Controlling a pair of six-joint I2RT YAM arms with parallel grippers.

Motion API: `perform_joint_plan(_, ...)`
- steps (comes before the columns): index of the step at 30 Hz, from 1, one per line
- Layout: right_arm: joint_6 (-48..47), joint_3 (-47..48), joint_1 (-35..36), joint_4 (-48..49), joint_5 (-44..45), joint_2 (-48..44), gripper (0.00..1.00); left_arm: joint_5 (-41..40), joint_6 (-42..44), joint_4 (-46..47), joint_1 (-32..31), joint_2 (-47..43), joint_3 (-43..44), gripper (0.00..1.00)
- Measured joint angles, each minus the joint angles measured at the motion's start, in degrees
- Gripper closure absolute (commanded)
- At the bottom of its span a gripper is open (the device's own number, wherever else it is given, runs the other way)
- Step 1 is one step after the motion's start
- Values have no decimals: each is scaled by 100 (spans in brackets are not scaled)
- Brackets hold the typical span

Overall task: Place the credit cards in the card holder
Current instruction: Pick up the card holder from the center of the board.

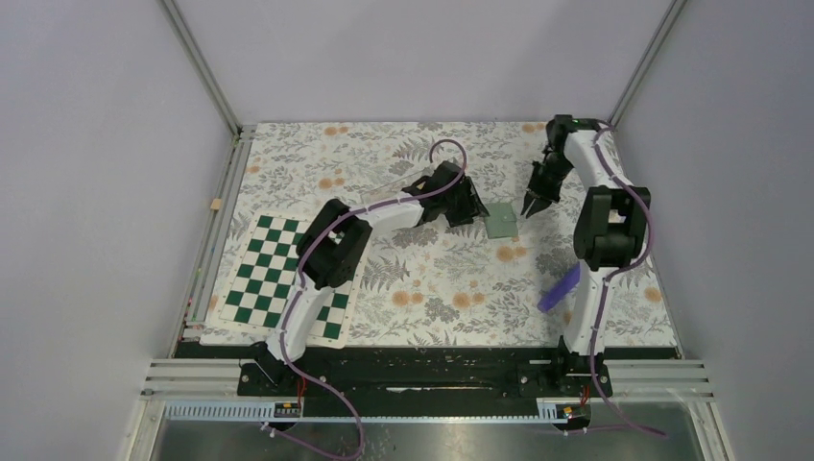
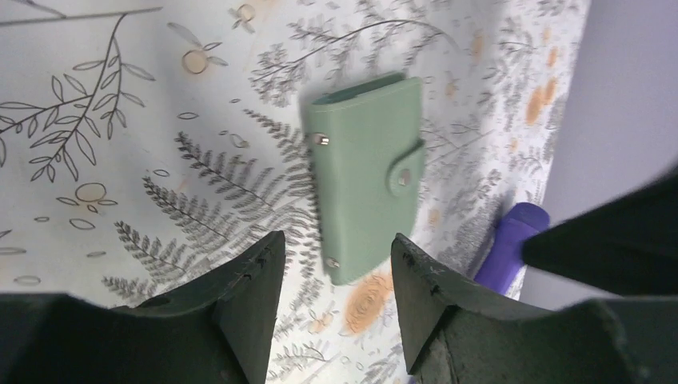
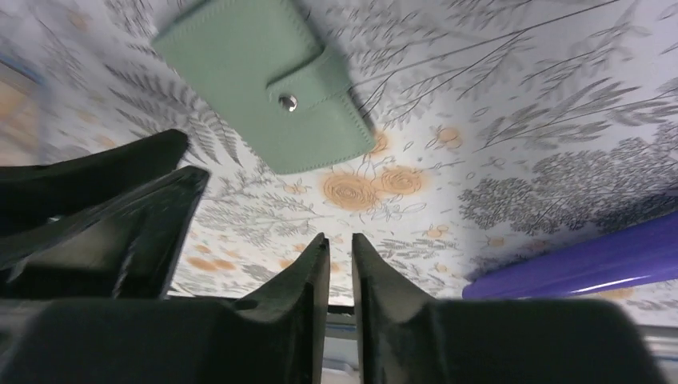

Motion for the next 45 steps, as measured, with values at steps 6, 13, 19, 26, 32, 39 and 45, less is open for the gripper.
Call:
perform_joint_plan(6, 509, -348, -702, 828, -356, -179, 100, 234, -271, 96, 35, 433, 201, 49)
perform_joint_plan(13, 1292, -382, -824, 1340, -791, 232, 100, 404, -437, 37, 90, 710, 597, 52)
perform_joint_plan(19, 1766, -422, -824, 1438, -479, 494, 100, 435, -483, -52, 96, 763, 686, 53)
perform_joint_plan(26, 2129, -236, -835, 1145, -264, 741, 100, 448, -490, -129, 101, 785, 750, 53)
perform_joint_plan(32, 2225, 186, -835, 732, -249, 1034, 100, 481, -542, -175, 107, 828, 831, 53)
perform_joint_plan(39, 2164, 1235, -828, 179, -254, 1572, 100, 542, -608, -177, 105, 885, 896, 53)
perform_joint_plan(45, 1934, 3316, -791, -951, -269, 2715, 100, 597, -625, -227, 98, 938, 988, 54)
